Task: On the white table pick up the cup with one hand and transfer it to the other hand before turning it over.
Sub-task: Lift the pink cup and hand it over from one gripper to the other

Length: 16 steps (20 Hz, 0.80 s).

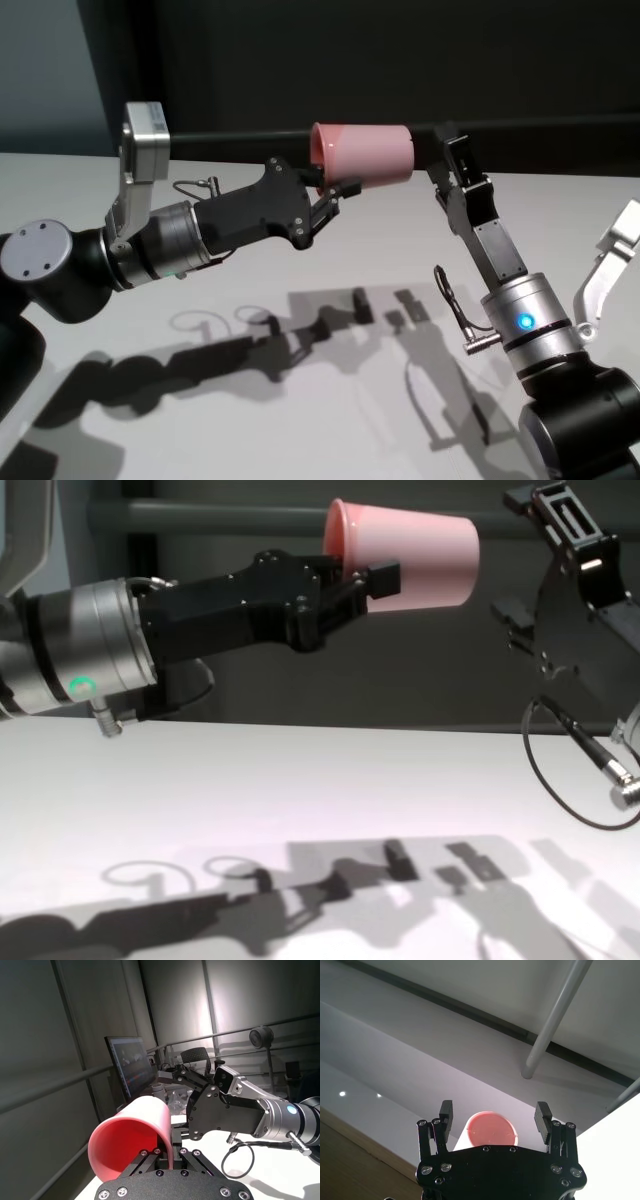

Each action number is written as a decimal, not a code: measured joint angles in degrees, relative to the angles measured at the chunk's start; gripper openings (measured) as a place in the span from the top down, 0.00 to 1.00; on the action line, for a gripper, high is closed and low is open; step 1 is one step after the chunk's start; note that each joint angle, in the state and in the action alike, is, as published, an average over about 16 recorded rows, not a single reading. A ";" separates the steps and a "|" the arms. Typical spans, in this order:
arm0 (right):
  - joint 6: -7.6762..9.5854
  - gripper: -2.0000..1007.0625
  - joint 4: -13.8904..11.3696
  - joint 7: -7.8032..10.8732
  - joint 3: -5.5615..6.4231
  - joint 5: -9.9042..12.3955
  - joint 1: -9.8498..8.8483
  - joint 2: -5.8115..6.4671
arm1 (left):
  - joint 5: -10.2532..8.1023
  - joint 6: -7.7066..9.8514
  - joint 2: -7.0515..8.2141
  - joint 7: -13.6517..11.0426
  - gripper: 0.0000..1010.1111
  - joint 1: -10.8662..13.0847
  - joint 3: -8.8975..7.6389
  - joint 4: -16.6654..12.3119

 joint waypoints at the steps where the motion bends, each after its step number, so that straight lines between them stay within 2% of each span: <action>1: -0.11 0.01 0.06 0.02 -0.19 0.07 0.09 0.06 | 0.00 0.00 0.00 0.00 0.95 0.00 0.00 0.00; 16: -1.39 0.01 1.92 0.61 -2.82 1.69 1.59 0.58 | 0.00 0.00 0.00 0.00 0.95 0.00 0.00 0.00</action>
